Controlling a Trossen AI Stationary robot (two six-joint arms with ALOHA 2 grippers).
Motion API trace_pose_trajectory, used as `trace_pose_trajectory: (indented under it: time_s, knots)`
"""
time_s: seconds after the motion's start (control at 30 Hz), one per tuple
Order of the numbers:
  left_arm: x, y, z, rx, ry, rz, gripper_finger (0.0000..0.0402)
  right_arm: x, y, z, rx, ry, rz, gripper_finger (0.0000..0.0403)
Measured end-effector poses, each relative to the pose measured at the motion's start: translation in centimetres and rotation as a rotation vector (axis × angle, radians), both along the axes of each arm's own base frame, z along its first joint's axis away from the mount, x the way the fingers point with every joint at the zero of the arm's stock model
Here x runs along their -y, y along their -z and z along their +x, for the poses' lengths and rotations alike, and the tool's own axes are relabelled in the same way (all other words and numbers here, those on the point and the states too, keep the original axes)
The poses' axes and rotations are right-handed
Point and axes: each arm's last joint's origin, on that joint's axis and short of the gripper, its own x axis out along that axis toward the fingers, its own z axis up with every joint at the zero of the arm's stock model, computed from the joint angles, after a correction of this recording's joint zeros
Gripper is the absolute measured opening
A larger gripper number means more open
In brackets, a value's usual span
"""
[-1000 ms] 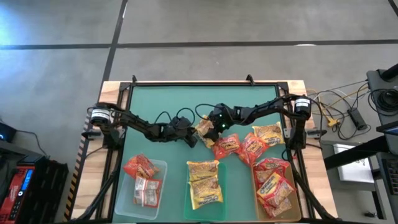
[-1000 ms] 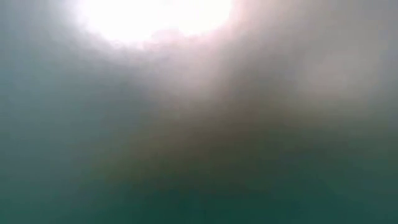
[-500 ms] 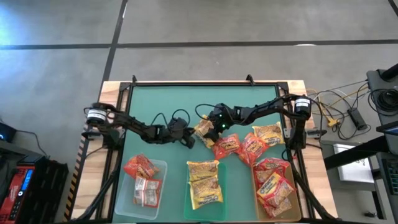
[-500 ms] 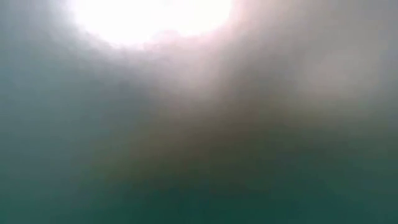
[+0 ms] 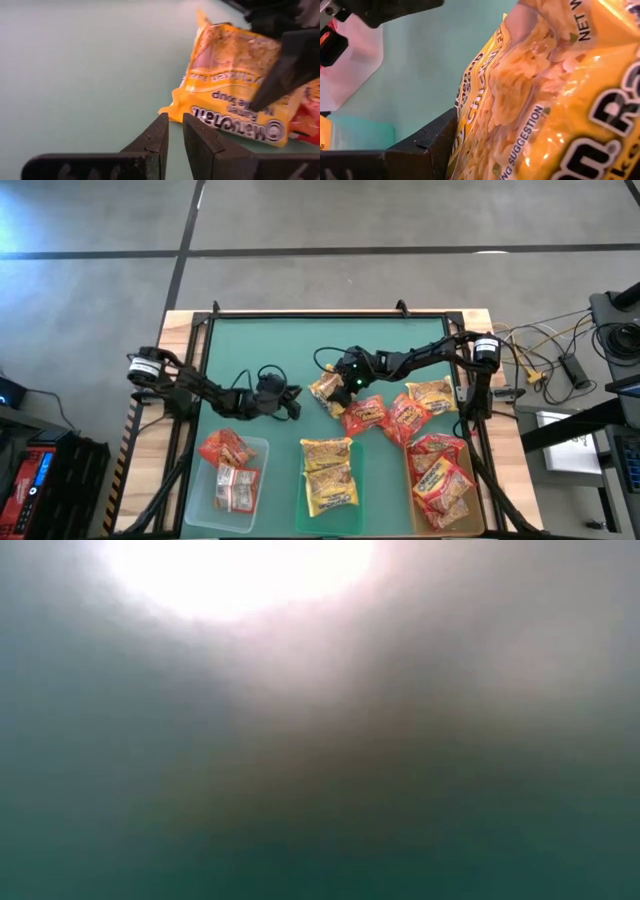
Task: Sort Maruchan noodles
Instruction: Put the yellow noodle pack into the green bin
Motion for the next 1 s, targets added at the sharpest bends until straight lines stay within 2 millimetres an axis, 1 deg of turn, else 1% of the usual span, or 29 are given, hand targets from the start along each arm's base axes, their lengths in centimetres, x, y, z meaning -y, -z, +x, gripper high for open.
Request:
trace_pose_trajectory:
  time_s: [0.17, 0.43, 0.6, 0.73, 1.0]
  knots:
    - [0.5, 0.0, -0.4, 0.027, 0.006, 0.014, 0.004, 0.0, 0.0, 0.0, -0.004, 0.013, 0.02, 0.0194]
    - [0.5, -0.1, -0.3, 0.031, 0.005, 0.015, 0.004, -0.2, -0.1, 0.1, 0.005, 0.016, 0.033, 0.0123]
    - [0.5, -0.3, -0.3, 0.038, 0.005, 0.014, 0.004, -0.3, -0.1, 0.1, 0.002, 0.017, 0.041, 0.0122]
    - [0.6, -0.9, -0.5, 0.065, 0.009, 0.01, 0.004, -0.4, -0.2, 0.1, 0.002, 0.017, 0.042, 0.0126]
    - [0.9, -2.4, -2.0, 0.111, 0.037, 0.022, 0.004, -0.5, -0.3, 0.1, 0.005, 0.002, 0.052, 0.0121]
